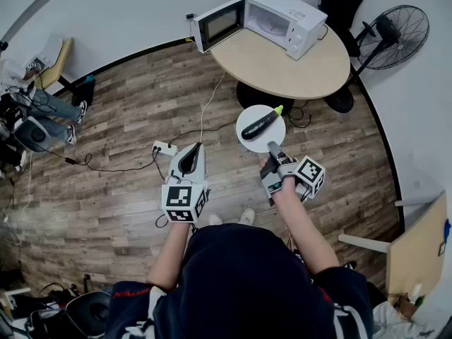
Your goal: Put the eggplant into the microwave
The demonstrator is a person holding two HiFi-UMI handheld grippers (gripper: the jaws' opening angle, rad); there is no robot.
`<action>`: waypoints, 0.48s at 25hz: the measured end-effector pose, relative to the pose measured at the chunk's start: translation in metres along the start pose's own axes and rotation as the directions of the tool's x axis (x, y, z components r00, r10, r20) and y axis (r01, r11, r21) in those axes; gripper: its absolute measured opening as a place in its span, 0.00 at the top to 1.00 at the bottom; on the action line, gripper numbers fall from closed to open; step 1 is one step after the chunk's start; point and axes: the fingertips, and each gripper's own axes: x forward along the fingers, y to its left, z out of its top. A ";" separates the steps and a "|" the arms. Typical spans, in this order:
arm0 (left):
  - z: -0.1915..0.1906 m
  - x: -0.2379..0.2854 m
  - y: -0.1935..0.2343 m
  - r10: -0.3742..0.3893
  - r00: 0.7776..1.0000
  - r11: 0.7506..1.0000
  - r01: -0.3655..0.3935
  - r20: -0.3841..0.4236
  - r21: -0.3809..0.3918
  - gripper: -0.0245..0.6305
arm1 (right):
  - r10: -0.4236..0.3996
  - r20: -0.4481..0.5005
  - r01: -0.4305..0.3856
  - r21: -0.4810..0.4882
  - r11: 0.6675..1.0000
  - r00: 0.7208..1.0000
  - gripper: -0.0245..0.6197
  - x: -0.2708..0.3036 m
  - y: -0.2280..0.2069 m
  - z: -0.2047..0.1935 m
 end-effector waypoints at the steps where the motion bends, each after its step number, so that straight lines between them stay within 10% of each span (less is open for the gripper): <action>1: -0.001 0.001 -0.001 0.001 1.000 1.000 -0.001 -0.001 0.000 0.94 | 0.000 -0.001 0.000 -0.001 1.000 1.000 0.93 0.000 0.000 0.000; 12: -0.004 0.010 -0.022 0.016 1.000 1.000 -0.016 -0.015 0.000 0.94 | 0.032 -0.043 -0.029 0.051 0.998 0.999 0.93 -0.003 -0.008 0.014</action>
